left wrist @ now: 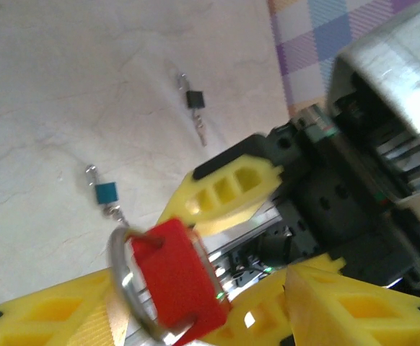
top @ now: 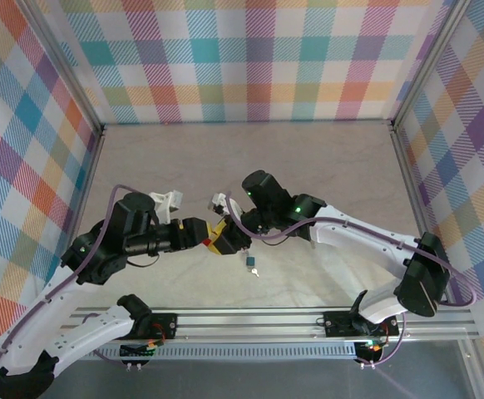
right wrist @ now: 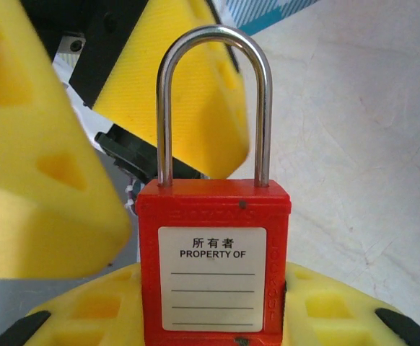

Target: Lock with the key

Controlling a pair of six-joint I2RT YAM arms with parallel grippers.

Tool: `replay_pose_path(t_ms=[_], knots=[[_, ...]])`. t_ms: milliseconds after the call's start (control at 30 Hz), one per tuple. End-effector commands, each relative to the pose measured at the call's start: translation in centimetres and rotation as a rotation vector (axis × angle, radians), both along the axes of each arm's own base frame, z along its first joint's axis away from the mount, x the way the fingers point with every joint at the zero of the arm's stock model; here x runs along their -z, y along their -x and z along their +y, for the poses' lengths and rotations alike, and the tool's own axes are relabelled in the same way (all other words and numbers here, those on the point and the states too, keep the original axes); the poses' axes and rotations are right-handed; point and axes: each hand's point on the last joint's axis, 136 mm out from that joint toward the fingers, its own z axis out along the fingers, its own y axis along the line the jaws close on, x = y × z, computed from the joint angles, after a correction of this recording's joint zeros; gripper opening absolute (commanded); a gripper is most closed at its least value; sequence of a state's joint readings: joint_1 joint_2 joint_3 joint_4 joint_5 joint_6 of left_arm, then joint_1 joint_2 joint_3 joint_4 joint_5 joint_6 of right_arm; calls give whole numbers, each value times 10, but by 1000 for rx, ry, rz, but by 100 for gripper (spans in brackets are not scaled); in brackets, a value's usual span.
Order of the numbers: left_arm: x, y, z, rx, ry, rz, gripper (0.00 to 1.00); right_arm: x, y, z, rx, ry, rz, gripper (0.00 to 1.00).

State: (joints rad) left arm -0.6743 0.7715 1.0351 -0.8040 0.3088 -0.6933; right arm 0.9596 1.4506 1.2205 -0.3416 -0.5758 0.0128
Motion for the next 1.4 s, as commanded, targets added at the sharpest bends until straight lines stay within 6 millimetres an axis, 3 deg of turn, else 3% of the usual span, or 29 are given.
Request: replay_pose_path(t_ms=[0,133,233,500,700,933,1133,1367], knots=[[11,10,17,-8,-118,28,59,-28,-4,1,10,-80,-94,0],[3,4,33,-95,-147,-3,67,-26,-9,1,33,-74,-107,0],[-2,0,33,-127,-119,-13,67,-23,-8,4,22,-66,-85,0],[-15,-17,6,-198,174,-7,70,-23,-6,6,9,-81,-67,0],[-22,-20,1,-211,260,-13,63,-23,-5,7,2,-79,-55,0],[-20,-21,-2,-207,276,-1,42,-21,-4,7,-1,-80,-49,0],[-12,-15,-12,-150,267,51,51,-24,-6,6,10,-81,-57,0],[-8,-5,-8,-115,212,62,43,-21,-10,7,29,-63,-69,0]])
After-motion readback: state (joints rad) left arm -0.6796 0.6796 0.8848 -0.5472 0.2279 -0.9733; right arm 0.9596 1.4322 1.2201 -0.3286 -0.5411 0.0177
